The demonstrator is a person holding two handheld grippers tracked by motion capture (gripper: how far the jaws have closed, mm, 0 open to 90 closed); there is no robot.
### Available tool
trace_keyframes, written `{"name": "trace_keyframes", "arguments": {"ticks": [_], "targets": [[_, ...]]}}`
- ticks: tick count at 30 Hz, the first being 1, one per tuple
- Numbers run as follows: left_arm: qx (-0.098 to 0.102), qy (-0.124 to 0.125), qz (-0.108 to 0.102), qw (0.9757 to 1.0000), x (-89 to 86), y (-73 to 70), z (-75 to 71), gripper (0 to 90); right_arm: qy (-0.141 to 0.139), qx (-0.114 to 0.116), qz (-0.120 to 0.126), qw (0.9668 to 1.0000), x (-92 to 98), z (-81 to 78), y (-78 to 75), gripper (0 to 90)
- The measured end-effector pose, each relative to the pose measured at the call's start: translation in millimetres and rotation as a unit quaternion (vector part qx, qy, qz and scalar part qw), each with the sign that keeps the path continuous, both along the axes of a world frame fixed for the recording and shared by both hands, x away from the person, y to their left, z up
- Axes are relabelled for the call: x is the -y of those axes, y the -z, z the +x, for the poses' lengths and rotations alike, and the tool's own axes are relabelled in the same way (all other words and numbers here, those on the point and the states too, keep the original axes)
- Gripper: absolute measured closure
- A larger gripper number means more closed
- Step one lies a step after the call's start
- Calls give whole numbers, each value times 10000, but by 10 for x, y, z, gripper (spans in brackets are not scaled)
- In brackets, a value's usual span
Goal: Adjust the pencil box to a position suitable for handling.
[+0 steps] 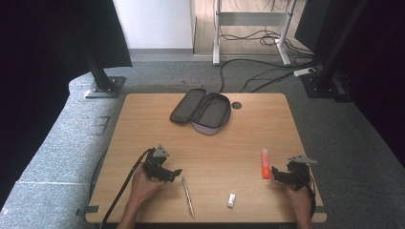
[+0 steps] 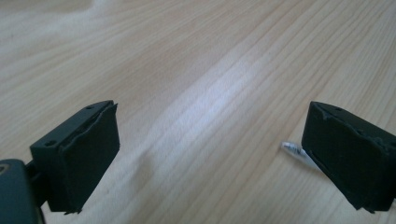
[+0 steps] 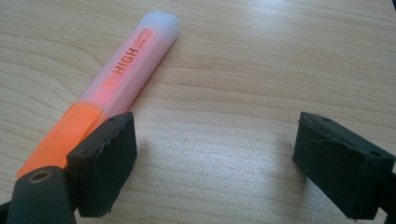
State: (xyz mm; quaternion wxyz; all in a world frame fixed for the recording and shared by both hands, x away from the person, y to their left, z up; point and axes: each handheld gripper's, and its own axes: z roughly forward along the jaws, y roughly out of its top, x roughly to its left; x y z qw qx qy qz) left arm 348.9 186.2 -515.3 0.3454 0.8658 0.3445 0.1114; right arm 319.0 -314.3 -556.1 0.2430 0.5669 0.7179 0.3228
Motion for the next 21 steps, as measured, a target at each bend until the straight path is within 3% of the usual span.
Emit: {"name": "trace_keyframes", "arguments": {"ticks": [9,12,14,16,19,21], "targets": [[40,152,-110,9998,154,-91,148,43,-5,0,2,10000,-1,0,0,129],[105,178,-11,9998,205,-114,190,43,-6,0,1,10000,0,0,0,128],[56,200,-122,9997,222,-130,232,43,-6,0,0,10000,0,0,0,128],[103,207,-23,9997,261,-149,270,44,-6,-1,1,10000,-1,0,0,129],[83,248,-118,9996,305,-170,317,46,-11,-1,3,10000,-1,0,0,128],[154,286,-28,9995,368,-196,352,46,-18,-3,2,10000,-2,-1,0,129]]}}
